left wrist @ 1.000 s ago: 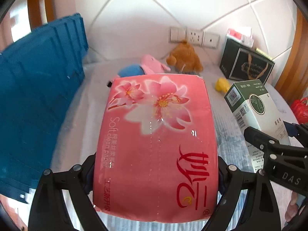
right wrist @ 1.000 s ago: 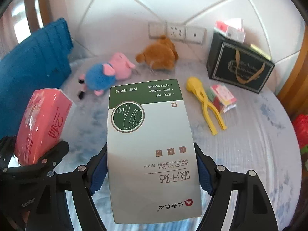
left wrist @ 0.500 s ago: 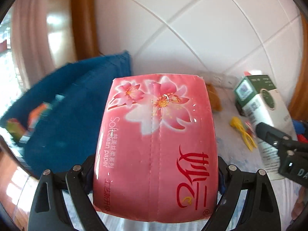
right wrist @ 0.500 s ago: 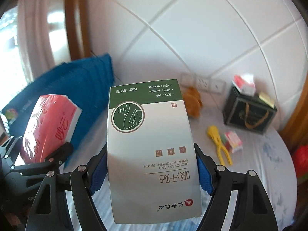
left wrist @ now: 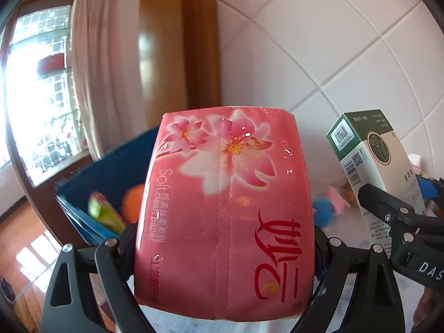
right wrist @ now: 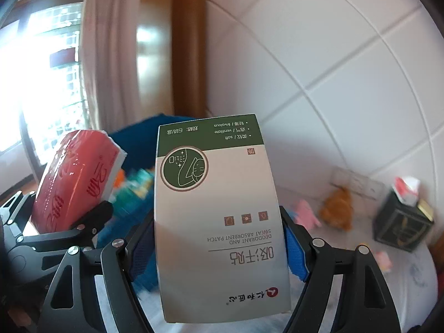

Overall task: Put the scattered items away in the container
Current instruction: 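Lift the pink tissue pack and white box and carry them over the crate, then open both tools to drop the tissue pack and white box into the crate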

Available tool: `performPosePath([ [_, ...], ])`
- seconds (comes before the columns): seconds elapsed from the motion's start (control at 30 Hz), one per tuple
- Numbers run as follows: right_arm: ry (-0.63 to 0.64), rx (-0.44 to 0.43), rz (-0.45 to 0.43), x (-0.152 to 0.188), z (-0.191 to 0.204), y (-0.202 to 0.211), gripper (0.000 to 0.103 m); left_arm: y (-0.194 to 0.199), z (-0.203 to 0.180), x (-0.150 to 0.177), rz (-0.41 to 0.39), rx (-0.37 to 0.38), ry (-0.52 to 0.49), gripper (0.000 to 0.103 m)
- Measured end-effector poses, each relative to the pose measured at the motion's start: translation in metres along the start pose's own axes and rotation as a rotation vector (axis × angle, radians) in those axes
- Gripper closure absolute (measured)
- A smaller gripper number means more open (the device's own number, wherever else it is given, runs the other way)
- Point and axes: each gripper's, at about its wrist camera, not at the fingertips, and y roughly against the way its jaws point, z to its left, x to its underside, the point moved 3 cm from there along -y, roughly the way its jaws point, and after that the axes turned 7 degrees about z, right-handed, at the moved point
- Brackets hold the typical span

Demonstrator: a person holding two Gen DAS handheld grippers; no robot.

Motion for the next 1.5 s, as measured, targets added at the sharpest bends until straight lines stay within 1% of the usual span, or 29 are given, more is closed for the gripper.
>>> performPosePath([
  [0.13,0.003,-0.023,0.004,-0.024,0.064,-0.037,0.025,-0.030,0.069,-0.024,0.008,-0.037,0.006,0.012],
  [0.27,-0.008,-0.014,0.024,-0.044,0.124,-0.074,0.025,-0.065,0.117,-0.042,0.044,-0.058,-0.036,0.012],
  [0.43,-0.014,-0.013,0.089,-0.053,0.162,-0.112,0.026,-0.114,0.155,-0.043,0.127,-0.033,-0.037,0.012],
  [0.5,-0.015,0.011,0.122,-0.051,0.169,-0.128,0.026,-0.128,0.164,-0.041,0.164,-0.013,-0.036,0.012],
  [0.57,-0.023,0.028,0.153,-0.045,0.170,-0.139,0.026,-0.139,0.167,-0.038,0.183,0.019,-0.045,0.012],
  [0.63,-0.037,0.051,0.175,-0.041,0.168,-0.148,0.026,-0.142,0.165,-0.036,0.186,0.020,-0.060,0.012],
  [0.73,-0.049,0.082,0.214,-0.036,0.160,-0.154,0.026,-0.146,0.157,-0.035,0.208,0.042,-0.076,0.011],
  [0.83,-0.067,0.076,0.245,-0.033,0.150,-0.156,0.025,-0.145,0.150,-0.033,0.211,0.048,-0.080,0.007],
  [0.9,-0.083,0.080,0.246,-0.032,0.143,-0.153,0.025,-0.144,0.149,-0.032,0.209,0.059,-0.075,0.003],
  [1.0,-0.095,0.091,0.226,-0.033,0.137,-0.145,0.022,-0.143,0.150,-0.028,0.223,0.096,-0.070,0.000],
  [1.1,-0.093,0.088,0.200,-0.037,0.136,-0.134,0.021,-0.138,0.145,-0.025,0.215,0.098,-0.087,0.000],
  [1.2,-0.087,0.101,0.179,-0.040,0.136,-0.123,0.021,-0.127,0.145,-0.025,0.190,0.110,-0.080,0.000],
  [1.3,-0.091,0.101,0.166,-0.039,0.133,-0.111,0.021,-0.114,0.148,-0.023,0.166,0.124,-0.077,0.000],
  [1.5,-0.086,0.107,0.154,-0.029,0.131,-0.089,0.021,-0.091,0.151,-0.012,0.152,0.129,-0.074,0.000],
])
